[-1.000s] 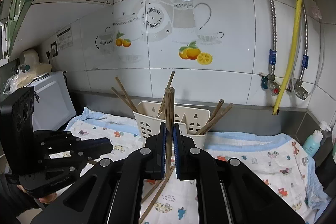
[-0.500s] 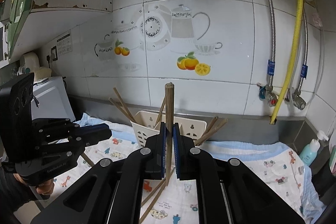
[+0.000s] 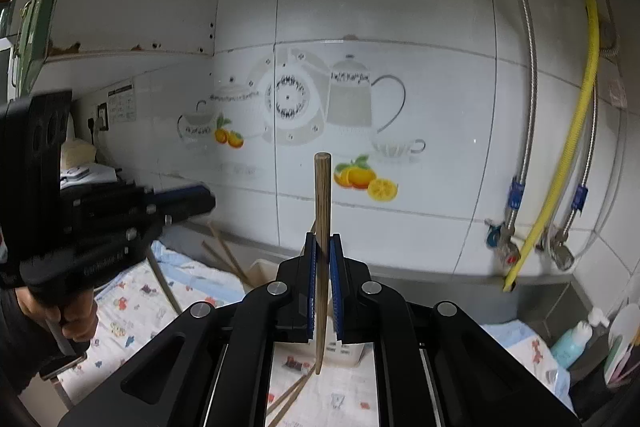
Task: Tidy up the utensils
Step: 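Lower both held chopsticks into the beige holder and open both tools, then move both open tools back down to the last chopsticks on the blanket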
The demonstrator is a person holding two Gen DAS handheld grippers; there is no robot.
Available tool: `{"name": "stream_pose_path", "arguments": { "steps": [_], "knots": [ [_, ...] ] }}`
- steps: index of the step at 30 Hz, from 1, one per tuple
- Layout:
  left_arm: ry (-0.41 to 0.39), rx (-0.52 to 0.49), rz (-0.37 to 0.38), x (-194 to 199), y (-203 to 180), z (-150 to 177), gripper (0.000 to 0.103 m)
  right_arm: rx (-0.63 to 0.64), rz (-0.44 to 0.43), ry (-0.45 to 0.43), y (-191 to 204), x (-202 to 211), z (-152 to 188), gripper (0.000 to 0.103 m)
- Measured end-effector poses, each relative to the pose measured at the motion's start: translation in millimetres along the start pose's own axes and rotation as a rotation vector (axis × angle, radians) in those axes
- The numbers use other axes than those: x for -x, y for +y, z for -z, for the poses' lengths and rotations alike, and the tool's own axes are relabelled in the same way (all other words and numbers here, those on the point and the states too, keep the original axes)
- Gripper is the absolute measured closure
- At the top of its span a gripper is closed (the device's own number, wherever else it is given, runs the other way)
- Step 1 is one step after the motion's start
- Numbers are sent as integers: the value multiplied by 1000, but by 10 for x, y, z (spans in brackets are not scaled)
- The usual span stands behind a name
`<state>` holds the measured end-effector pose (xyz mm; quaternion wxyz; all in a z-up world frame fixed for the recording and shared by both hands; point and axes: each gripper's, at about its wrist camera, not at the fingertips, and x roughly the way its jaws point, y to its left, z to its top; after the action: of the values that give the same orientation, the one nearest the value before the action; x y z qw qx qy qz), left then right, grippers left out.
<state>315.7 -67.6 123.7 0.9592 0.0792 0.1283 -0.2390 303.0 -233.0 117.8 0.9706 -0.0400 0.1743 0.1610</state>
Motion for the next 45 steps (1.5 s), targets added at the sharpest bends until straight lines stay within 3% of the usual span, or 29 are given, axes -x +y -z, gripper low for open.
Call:
{"name": "stream_pose_path", "arguments": {
  "steps": [9,18,22,35,42,44,45],
  "knots": [
    [-93,-44,-34,-190,13,-625,98,3,2,-23,-101,-179,-307,96],
    [-117,-64,-66,-582,69,-858,98,-29,0,-23,-269,-517,-343,96],
    [-116,-34,-78,-732,167,-819,98,-42,-2,-14,-324,-673,-284,96],
    [18,51,-82,-1111,410,-292,97,-65,17,65,-381,-1036,54,96],
    [44,82,-89,-1092,464,-197,96,-72,32,88,-391,-1038,178,96],
    [45,84,-100,-1039,465,-183,92,-65,47,81,-386,-999,185,93],
    [45,85,-101,-1016,464,-183,84,-61,52,78,-381,-966,185,90]
  ]
}}
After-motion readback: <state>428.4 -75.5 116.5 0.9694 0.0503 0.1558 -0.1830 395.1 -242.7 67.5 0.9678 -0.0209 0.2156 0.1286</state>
